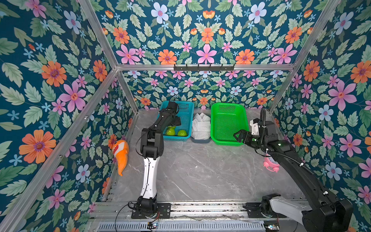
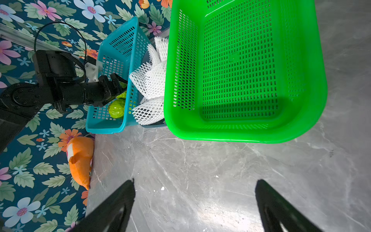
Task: Sleeve custard apples in foam nets
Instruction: Pick up the custard apple from the basket, then place the custard apple at the center of the board.
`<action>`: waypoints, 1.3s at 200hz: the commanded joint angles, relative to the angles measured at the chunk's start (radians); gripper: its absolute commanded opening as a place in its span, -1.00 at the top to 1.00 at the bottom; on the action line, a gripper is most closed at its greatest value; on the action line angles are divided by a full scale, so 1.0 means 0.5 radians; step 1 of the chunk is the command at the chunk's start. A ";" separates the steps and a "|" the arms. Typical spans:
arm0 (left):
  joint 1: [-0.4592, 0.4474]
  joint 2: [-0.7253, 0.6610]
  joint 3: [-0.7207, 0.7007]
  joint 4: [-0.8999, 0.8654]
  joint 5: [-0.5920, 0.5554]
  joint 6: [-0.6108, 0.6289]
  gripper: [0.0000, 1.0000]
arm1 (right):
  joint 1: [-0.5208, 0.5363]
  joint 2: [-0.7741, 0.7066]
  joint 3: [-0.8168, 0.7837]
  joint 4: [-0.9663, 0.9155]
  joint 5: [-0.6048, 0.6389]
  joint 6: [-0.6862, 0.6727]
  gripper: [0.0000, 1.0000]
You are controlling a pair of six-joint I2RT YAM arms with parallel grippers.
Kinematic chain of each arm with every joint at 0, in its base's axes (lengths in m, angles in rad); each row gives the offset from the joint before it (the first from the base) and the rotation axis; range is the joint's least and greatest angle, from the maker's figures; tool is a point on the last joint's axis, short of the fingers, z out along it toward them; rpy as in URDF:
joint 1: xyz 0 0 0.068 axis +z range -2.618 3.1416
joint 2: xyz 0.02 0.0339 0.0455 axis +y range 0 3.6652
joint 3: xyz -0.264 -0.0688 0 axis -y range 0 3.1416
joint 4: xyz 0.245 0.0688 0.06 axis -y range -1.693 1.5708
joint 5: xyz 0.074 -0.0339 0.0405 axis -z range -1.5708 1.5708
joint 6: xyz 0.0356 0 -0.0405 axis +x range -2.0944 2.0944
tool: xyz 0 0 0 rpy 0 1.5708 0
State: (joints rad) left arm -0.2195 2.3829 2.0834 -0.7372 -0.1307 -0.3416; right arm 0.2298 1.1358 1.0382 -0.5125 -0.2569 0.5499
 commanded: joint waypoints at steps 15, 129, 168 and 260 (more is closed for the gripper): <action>-0.004 0.017 0.034 -0.033 -0.002 0.022 -0.58 | 0.003 -0.001 0.024 -0.009 0.029 0.008 -0.88; -0.199 -0.376 0.016 -0.103 -0.069 0.152 -0.33 | 0.003 0.012 -0.064 0.084 -0.075 0.069 -0.83; -0.411 -0.659 -0.163 -0.091 -0.096 0.188 -0.33 | 0.004 -0.063 -0.086 0.061 -0.064 0.059 -0.83; -1.097 -1.483 -1.336 0.377 -0.249 0.043 -0.30 | 0.004 -0.161 -0.181 0.084 -0.050 0.114 -0.83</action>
State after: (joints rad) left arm -0.7120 1.6943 1.4994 -0.6342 -0.2199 -0.2882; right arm 0.2310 1.0588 0.9550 -0.4885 -0.2836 0.5762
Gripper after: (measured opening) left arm 0.685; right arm 0.917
